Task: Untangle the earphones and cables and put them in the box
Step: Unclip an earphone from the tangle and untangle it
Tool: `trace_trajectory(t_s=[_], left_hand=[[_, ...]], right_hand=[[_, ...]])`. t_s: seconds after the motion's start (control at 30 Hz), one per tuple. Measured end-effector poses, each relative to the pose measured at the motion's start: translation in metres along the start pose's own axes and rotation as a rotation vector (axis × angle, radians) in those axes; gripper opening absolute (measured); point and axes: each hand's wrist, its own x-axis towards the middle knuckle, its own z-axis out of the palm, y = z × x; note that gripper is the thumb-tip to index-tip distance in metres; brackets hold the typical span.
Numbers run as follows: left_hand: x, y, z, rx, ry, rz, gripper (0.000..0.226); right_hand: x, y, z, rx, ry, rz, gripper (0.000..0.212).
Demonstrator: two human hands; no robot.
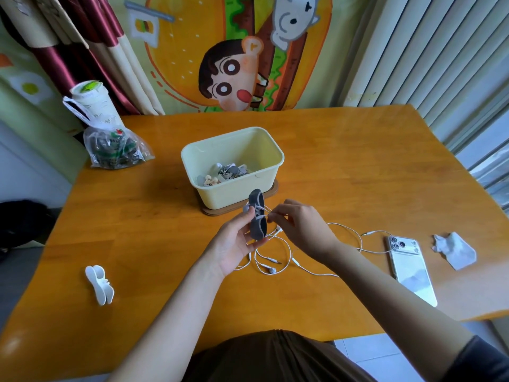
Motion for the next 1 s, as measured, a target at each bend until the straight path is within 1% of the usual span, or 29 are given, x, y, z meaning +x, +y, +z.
trace_trajectory(t_s=[0.1,0.17,0.3,0.37,0.5,0.6,0.77,0.9,1.0], left_hand=[[0.0004,-0.0013,0.0009,0.05,0.001,0.015,0.019],[0.0005,-0.0001,0.0007,0.077,-0.016,0.035,0.017],[-0.0003,0.0031,0.0007,0.11,-0.063,0.073,0.019],[-0.0008,0.0035,0.0032,0.087,-0.102,0.093,0.023],[-0.0006,0.0029,0.006,0.026,-0.136,0.121,0.032],[0.0003,0.0016,0.0064,0.068,-0.128,0.128,0.028],[0.0006,0.0011,0.008,0.147,-0.105,0.133,0.025],[0.0024,-0.0002,0.0079,0.178,-0.064,0.131,0.024],[0.0043,-0.0034,0.0057,0.26,-0.036,0.142,0.022]], right_hand=[[-0.0003,0.0001,0.0006,0.06,-0.028,0.039,0.016],[-0.0008,0.0,0.0015,0.096,-0.028,0.057,0.017],[0.0,-0.002,0.0013,0.182,0.007,0.1,0.011],[0.0011,-0.0039,0.0005,0.229,0.032,0.113,0.014],[0.001,-0.0064,0.0016,0.227,0.061,0.089,0.015],[0.0011,-0.007,0.0037,0.233,0.072,0.068,0.009],[0.0023,-0.0064,0.0056,0.194,0.092,0.043,0.01],[0.0016,-0.0066,0.0067,0.21,0.091,0.066,0.011],[0.0016,-0.0045,0.0082,0.196,0.08,0.092,0.012]])
